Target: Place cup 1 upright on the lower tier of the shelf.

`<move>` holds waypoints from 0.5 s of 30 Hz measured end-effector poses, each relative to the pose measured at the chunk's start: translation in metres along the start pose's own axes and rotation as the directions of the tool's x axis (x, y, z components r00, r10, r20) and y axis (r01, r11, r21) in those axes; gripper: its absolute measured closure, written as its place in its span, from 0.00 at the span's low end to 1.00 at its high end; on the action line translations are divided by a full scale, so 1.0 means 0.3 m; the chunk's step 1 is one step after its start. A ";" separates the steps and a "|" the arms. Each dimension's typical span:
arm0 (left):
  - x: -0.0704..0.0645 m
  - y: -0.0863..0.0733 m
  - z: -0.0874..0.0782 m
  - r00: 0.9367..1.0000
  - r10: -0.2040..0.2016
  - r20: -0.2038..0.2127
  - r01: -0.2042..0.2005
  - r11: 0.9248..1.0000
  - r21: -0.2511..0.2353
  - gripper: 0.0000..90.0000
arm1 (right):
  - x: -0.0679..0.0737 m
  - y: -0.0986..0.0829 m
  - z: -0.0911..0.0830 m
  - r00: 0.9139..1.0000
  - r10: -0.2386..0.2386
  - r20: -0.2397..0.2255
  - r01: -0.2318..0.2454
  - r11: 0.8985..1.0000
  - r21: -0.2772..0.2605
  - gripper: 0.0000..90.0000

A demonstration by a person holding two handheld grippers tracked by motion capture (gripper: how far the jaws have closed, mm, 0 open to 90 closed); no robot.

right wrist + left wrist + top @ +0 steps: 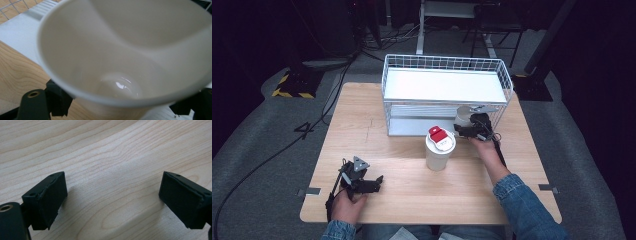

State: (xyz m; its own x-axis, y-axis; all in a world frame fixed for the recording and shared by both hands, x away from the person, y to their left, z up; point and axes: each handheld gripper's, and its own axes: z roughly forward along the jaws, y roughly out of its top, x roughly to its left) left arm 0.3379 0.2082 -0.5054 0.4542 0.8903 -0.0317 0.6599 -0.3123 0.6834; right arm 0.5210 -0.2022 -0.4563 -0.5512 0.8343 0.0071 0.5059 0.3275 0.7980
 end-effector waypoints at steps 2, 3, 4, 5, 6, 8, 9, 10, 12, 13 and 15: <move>0.000 0.000 0.000 1.000 0.000 0.000 0.000 1.000 0.000 0.10 | 0.000 0.001 0.004 1.000 0.004 0.004 -0.004 1.000 -0.001 0.25; 0.000 0.000 0.000 1.000 0.000 0.000 0.000 1.000 0.000 0.10 | -0.005 0.002 0.009 1.000 -0.003 0.008 0.003 1.000 -0.008 0.25; 0.000 0.000 0.000 1.000 0.000 0.000 0.000 1.000 -0.001 0.10 | -0.007 0.004 0.013 1.000 -0.001 0.012 0.001 1.000 -0.009 0.25; 0.000 0.000 0.000 1.000 0.000 0.000 0.000 1.000 0.000 0.10 | -0.008 0.007 0.020 1.000 0.015 0.016 -0.015 1.000 -0.012 0.25; 0.000 0.000 0.000 1.000 0.000 0.000 0.000 1.000 0.000 0.10 | -0.008 0.009 0.021 1.000 0.017 0.019 -0.017 1.000 -0.011 0.25; 0.000 0.000 0.000 1.000 0.000 0.000 0.000 1.000 -0.001 0.10 | -0.008 0.010 0.024 1.000 0.019 0.019 -0.019 1.000 -0.014 0.25; 0.000 0.000 0.000 1.000 0.000 0.000 0.000 1.000 0.000 0.10 | -0.009 0.011 0.031 1.000 0.017 0.024 -0.017 1.000 -0.020 0.25; 0.000 0.000 0.000 1.000 0.001 0.000 -0.001 1.000 -0.001 0.10 | -0.009 0.011 0.031 1.000 0.017 0.024 -0.017 1.000 -0.020 0.25; 0.000 0.000 0.000 1.000 0.000 0.000 0.000 1.000 -0.001 0.10 | -0.009 0.012 0.038 1.000 0.018 0.025 -0.017 1.000 -0.018 0.25; 0.000 0.000 0.000 1.000 0.001 0.000 -0.001 1.000 0.000 0.10 | -0.009 0.011 0.041 0.999 0.018 0.028 -0.017 1.000 -0.018 0.25; 0.000 0.000 0.000 1.000 0.000 0.000 0.000 1.000 0.000 0.10 | -0.010 0.009 0.049 0.999 0.031 0.027 -0.030 0.999 -0.020 0.25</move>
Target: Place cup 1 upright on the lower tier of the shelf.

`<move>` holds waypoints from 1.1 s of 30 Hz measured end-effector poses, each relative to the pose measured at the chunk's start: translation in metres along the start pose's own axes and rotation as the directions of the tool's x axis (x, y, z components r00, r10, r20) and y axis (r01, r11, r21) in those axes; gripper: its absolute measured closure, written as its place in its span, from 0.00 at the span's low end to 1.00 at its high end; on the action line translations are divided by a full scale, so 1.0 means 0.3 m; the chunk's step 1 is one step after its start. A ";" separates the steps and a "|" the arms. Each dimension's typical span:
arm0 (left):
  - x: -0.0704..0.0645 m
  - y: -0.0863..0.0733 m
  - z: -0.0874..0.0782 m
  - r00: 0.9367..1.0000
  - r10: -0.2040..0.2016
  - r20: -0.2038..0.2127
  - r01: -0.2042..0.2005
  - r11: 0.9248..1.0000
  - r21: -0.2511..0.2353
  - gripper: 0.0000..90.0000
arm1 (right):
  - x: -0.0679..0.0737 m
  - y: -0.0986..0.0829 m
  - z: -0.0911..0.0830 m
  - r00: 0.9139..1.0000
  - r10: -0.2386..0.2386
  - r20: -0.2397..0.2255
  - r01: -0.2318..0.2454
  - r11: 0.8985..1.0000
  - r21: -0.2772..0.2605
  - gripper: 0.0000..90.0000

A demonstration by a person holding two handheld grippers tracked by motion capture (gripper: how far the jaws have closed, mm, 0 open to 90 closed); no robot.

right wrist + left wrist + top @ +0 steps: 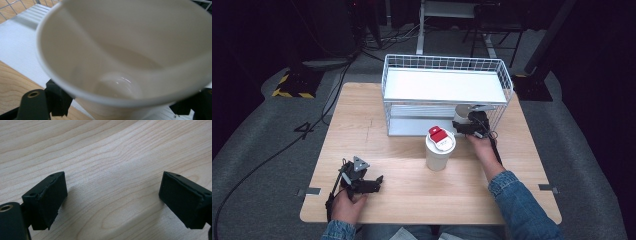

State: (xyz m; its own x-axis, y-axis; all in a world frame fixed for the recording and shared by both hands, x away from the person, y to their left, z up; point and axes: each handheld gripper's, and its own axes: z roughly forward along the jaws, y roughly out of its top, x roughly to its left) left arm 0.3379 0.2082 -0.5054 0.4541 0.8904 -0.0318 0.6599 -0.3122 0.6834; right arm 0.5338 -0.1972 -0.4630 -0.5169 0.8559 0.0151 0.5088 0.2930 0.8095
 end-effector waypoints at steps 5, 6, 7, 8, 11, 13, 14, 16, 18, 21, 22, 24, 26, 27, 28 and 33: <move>0.000 0.000 0.000 1.000 0.000 0.000 0.000 1.000 0.000 0.10 | -0.004 -0.002 0.005 1.000 0.004 -0.005 -0.004 1.000 -0.002 0.25; 0.000 0.000 0.000 1.000 0.001 0.000 -0.001 1.000 -0.001 0.10 | -0.005 -0.001 0.005 1.000 0.001 -0.004 -0.001 1.000 -0.003 0.24; 0.000 0.000 0.000 1.000 0.000 0.000 0.000 1.000 0.000 0.10 | -0.006 0.000 0.006 1.000 -0.002 -0.005 0.002 1.000 -0.008 0.19; 0.000 0.000 0.000 1.000 0.000 0.000 0.000 1.000 0.000 0.10 | -0.005 0.000 0.007 1.000 -0.004 -0.003 0.004 1.000 -0.009 0.18; -0.001 0.000 0.000 1.000 0.000 0.000 0.000 1.000 0.000 0.10 | -0.005 0.000 0.007 1.000 -0.006 -0.001 0.006 1.000 -0.008 0.17; -0.002 -0.001 0.000 1.000 0.002 0.001 -0.002 1.000 -0.001 0.10 | -0.001 -0.001 0.008 1.000 -0.016 0.020 0.016 1.000 -0.004 0.16; -0.002 -0.001 0.000 1.000 0.003 0.002 -0.003 1.000 -0.001 0.10 | 0.000 -0.002 0.008 0.999 -0.016 0.031 0.016 1.000 -0.008 0.16; -0.002 -0.001 -0.001 1.000 0.004 0.003 -0.004 1.000 0.000 0.10 | -0.001 -0.002 0.007 0.999 -0.012 0.032 0.013 1.000 -0.012 0.10; -0.002 -0.001 0.000 1.000 0.004 0.003 -0.004 1.000 0.000 0.10 | -0.003 -0.002 0.003 0.999 -0.011 0.033 0.011 1.000 -0.018 0.02; -0.002 -0.001 0.000 1.000 0.004 0.004 -0.004 1.000 0.000 0.10 | -0.003 -0.003 -0.004 1.000 -0.008 0.025 0.009 1.000 -0.019 0.01; -0.002 0.000 0.000 1.000 0.003 0.005 -0.003 1.000 0.000 0.10 | -0.001 -0.007 -0.010 1.000 -0.009 0.018 0.009 1.000 -0.025 0.01; -0.002 0.001 0.001 1.000 0.005 0.005 -0.005 1.000 0.000 0.10 | -0.001 -0.008 -0.015 1.000 -0.014 0.017 0.014 1.000 -0.027 0.01; -0.001 0.002 0.001 1.000 0.009 0.005 -0.009 1.000 0.002 0.10 | 0.000 -0.012 -0.024 0.999 -0.029 0.022 0.029 0.999 -0.028 0.01; -0.001 0.004 0.003 1.000 0.008 0.008 -0.008 1.000 0.003 0.10 | 0.002 -0.018 -0.039 0.999 -0.025 0.022 0.026 0.999 -0.024 0.01; -0.001 0.004 0.003 1.000 0.008 0.008 -0.008 1.000 0.003 0.10 | 0.002 -0.018 -0.039 0.999 -0.025 0.022 0.026 0.999 -0.024 0.01; -0.004 0.013 0.012 1.000 0.006 0.008 -0.006 1.000 0.002 0.10 | -0.001 -0.027 -0.086 0.999 -0.034 0.023 0.035 0.999 -0.041 0.01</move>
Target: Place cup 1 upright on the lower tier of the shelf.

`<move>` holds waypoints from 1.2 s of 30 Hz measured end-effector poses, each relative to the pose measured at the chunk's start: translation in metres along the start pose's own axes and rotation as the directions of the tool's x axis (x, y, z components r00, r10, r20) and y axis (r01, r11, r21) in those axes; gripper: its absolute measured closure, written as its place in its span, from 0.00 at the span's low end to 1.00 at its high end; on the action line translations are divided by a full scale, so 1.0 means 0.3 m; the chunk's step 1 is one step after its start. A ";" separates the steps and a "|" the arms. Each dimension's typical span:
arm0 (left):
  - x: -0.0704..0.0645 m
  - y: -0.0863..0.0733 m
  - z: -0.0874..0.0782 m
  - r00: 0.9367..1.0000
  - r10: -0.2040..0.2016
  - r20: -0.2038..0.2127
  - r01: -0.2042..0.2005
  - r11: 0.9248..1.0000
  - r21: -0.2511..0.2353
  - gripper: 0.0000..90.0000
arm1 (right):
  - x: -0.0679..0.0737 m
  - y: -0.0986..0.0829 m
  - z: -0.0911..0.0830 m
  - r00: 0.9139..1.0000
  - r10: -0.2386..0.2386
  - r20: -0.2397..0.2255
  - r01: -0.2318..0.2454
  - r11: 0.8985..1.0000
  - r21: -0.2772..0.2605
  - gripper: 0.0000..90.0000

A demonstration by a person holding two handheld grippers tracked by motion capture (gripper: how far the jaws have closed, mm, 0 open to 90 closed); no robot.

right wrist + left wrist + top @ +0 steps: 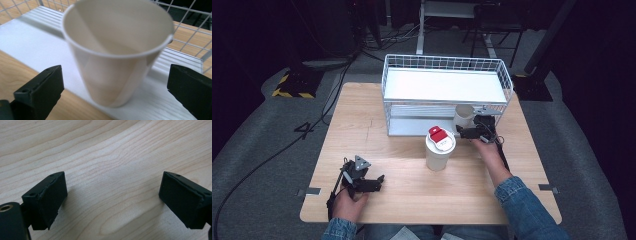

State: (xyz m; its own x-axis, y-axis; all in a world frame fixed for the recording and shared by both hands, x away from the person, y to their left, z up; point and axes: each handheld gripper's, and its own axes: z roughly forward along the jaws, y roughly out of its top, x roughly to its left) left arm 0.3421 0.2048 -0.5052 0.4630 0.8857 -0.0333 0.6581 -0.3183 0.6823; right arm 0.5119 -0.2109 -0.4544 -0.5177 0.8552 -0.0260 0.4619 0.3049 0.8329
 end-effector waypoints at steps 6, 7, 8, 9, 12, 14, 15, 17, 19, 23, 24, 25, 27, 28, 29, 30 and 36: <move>0.000 0.009 0.008 1.000 0.003 0.004 -0.003 1.000 0.000 0.10 | -0.006 -0.001 -0.077 0.999 -0.026 -0.024 0.026 1.000 0.016 0.03; 0.000 0.009 0.008 1.000 0.004 0.003 -0.004 1.000 0.001 0.10 | -0.011 -0.001 -0.105 0.999 -0.028 -0.040 0.029 0.999 0.015 0.03; 0.000 0.009 0.008 1.000 0.004 0.003 -0.004 1.000 0.001 0.09 | -0.011 -0.001 -0.105 0.999 -0.028 -0.040 0.029 0.999 0.015 0.03; 0.001 0.010 0.009 1.000 0.007 0.003 -0.007 1.000 0.000 0.10 | -0.013 -0.003 -0.136 0.998 -0.036 -0.051 0.036 0.999 0.012 0.03; 0.003 0.010 0.009 1.000 0.010 0.007 -0.010 1.000 0.001 0.09 | -0.016 -0.008 -0.183 0.997 -0.038 -0.067 0.038 0.999 -0.003 0.03; 0.004 0.012 0.011 1.000 0.012 0.007 -0.012 1.000 -0.001 0.09 | -0.015 -0.010 -0.198 0.997 -0.035 -0.070 0.034 0.999 -0.005 0.03; 0.004 0.013 0.013 1.000 0.012 0.008 -0.011 1.000 -0.002 0.09 | -0.018 -0.015 -0.227 0.996 -0.039 -0.076 0.038 0.999 -0.008 0.03; 0.004 0.017 0.015 1.000 0.013 0.009 -0.013 1.000 0.003 0.09 | -0.020 -0.016 -0.240 0.996 -0.040 -0.083 0.040 0.999 0.002 0.03; 0.003 0.019 0.018 1.000 0.011 0.007 -0.011 1.000 -0.002 0.09 | -0.025 -0.020 -0.264 0.995 -0.031 -0.093 0.032 0.999 0.005 0.03; 0.003 0.019 0.018 1.000 0.012 0.007 -0.012 1.000 -0.002 0.09 | -0.030 -0.030 -0.307 0.994 -0.028 -0.103 0.029 1.000 0.006 0.04; 0.004 0.019 0.017 1.000 0.013 0.009 -0.013 1.000 0.001 0.09 | -0.031 -0.033 -0.318 0.994 -0.026 -0.109 0.027 1.000 0.007 0.04; 0.004 0.019 0.017 1.000 0.013 0.009 -0.013 1.000 0.001 0.09 | -0.033 -0.036 -0.327 0.992 -0.018 -0.125 0.019 1.000 0.007 0.04; 0.000 0.018 0.018 1.000 0.005 0.003 -0.005 1.000 -0.003 0.09 | -0.036 -0.050 -0.352 0.982 0.001 -0.191 0.005 0.999 0.034 0.05; 0.000 0.018 0.018 1.000 0.005 0.003 -0.005 1.000 -0.003 0.09 | -0.036 -0.050 -0.352 0.982 0.001 -0.191 0.005 0.999 0.034 0.05; 0.000 0.018 0.017 1.000 0.006 0.003 -0.006 1.000 -0.002 0.09 | -0.035 -0.059 -0.364 0.981 -0.007 -0.195 0.019 0.998 0.060 0.06; -0.001 0.018 0.017 1.000 0.006 0.003 -0.006 1.000 -0.002 0.09 | -0.035 -0.059 -0.364 0.981 -0.007 -0.195 0.019 0.998 0.060 0.06; -0.002 0.018 0.016 1.000 0.007 0.002 -0.007 1.000 0.000 0.09 | -0.034 -0.108 -0.420 0.981 -0.030 -0.191 0.040 0.998 0.049 0.07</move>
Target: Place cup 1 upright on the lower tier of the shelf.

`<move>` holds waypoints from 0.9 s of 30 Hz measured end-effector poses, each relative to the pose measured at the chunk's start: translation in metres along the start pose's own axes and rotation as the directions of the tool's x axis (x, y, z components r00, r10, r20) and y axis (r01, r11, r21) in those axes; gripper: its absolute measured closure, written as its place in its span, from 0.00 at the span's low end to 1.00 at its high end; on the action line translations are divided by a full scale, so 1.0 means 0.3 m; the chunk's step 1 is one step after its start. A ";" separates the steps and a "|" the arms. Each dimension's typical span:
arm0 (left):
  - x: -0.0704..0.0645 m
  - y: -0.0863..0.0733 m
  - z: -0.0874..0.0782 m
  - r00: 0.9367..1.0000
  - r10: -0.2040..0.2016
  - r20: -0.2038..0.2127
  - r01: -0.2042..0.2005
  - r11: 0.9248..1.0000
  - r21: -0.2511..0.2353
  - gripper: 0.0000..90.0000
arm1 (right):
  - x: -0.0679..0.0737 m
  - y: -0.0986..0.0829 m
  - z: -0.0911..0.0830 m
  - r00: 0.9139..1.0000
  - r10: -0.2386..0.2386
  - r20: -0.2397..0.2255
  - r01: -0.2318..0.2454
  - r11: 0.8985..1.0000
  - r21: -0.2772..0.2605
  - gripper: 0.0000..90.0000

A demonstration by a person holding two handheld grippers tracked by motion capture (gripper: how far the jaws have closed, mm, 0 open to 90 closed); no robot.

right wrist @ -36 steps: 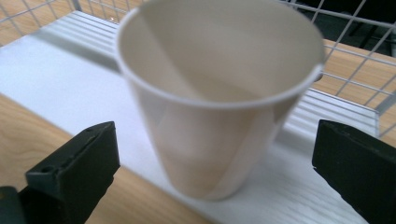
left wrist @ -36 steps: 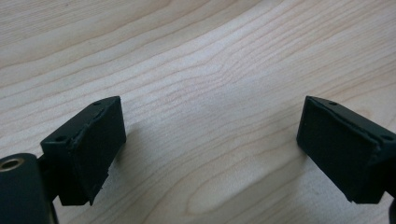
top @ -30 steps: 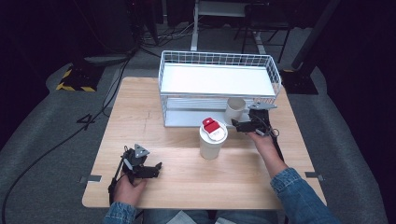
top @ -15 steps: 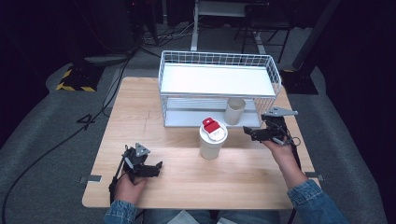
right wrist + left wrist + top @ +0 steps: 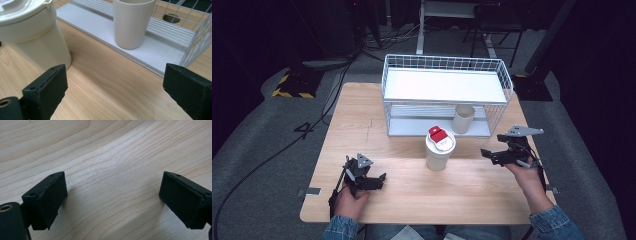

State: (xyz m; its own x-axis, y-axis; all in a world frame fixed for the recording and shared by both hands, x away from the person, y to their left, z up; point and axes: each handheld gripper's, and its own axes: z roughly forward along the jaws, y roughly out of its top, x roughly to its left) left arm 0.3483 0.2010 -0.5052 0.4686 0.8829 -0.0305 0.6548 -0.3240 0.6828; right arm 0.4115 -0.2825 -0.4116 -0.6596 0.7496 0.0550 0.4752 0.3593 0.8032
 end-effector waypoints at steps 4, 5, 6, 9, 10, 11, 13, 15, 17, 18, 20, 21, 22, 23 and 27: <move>0.000 0.000 0.000 1.000 0.000 0.000 0.000 1.000 0.000 0.09 | 0.008 -0.048 -0.047 1.000 -0.006 0.013 0.006 1.000 -0.020 0.07; 0.000 0.000 0.000 1.000 0.000 0.000 0.000 1.000 0.000 0.09 | 0.009 -0.057 -0.057 1.000 -0.011 0.011 0.012 1.000 -0.022 0.07; 0.000 0.000 0.000 1.000 0.000 0.000 0.000 1.000 0.000 0.09 | 0.009 -0.057 -0.057 1.000 -0.011 0.011 0.012 1.000 -0.022 0.07; 0.000 0.000 0.000 1.000 -0.001 0.000 0.001 1.000 0.000 0.09 | 0.013 -0.088 -0.084 1.000 -0.011 0.004 0.011 0.999 -0.033 0.09; -0.001 0.000 0.000 1.000 -0.002 -0.002 0.002 1.000 0.000 0.09 | 0.014 -0.096 -0.090 1.000 -0.010 -0.002 0.010 0.999 -0.036 0.09; -0.001 -0.001 -0.001 1.000 -0.002 -0.004 0.002 1.000 0.001 0.09 | 0.015 -0.107 -0.097 1.000 -0.010 -0.009 0.010 0.999 -0.036 0.09; -0.002 -0.001 -0.001 1.000 -0.003 -0.003 0.003 1.000 0.001 0.09 | 0.018 -0.129 -0.106 1.000 -0.005 -0.027 0.004 1.000 -0.031 0.09; -0.002 -0.001 -0.001 1.000 -0.003 -0.003 0.003 1.000 0.001 0.09 | 0.022 -0.155 -0.116 1.000 -0.003 -0.027 0.002 0.999 -0.032 0.09; -0.002 -0.001 -0.001 1.000 -0.003 -0.003 0.003 1.000 0.001 0.09 | 0.023 -0.175 -0.125 1.000 0.007 -0.026 -0.008 0.999 -0.040 0.09; -0.001 -0.001 -0.001 1.000 -0.002 -0.004 0.002 1.000 0.001 0.09 | 0.022 -0.198 -0.135 1.000 0.019 -0.024 -0.020 0.998 -0.053 0.09; -0.001 -0.001 -0.001 1.000 -0.002 -0.004 0.002 1.000 0.001 0.09 | 0.021 -0.209 -0.139 0.999 0.025 -0.023 -0.026 0.998 -0.058 0.09; -0.001 -0.001 -0.001 1.000 -0.002 -0.003 0.002 1.000 0.001 0.09 | 0.015 -0.229 -0.144 0.999 0.032 -0.026 -0.033 0.998 -0.047 0.09; -0.001 -0.001 -0.001 1.000 -0.002 -0.003 0.002 1.000 0.001 0.09 | 0.015 -0.229 -0.144 0.999 0.032 -0.026 -0.033 0.998 -0.047 0.09; -0.002 -0.001 -0.001 1.000 -0.002 -0.004 0.002 1.000 0.001 0.09 | 0.013 -0.235 -0.147 0.999 0.028 -0.027 -0.029 0.999 -0.042 0.09; -0.002 -0.001 -0.001 1.000 -0.002 -0.004 0.002 1.000 0.001 0.09 | 0.008 -0.269 -0.160 0.999 0.032 -0.009 -0.032 0.999 -0.032 0.09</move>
State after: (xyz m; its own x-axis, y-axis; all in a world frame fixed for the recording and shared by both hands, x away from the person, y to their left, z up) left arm 0.3477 0.2008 -0.5051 0.4649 0.8849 -0.0294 0.6567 -0.3224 0.6818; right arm 0.3437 -0.3364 -0.4479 -0.6495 0.7556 0.0855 0.4768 0.3170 0.8198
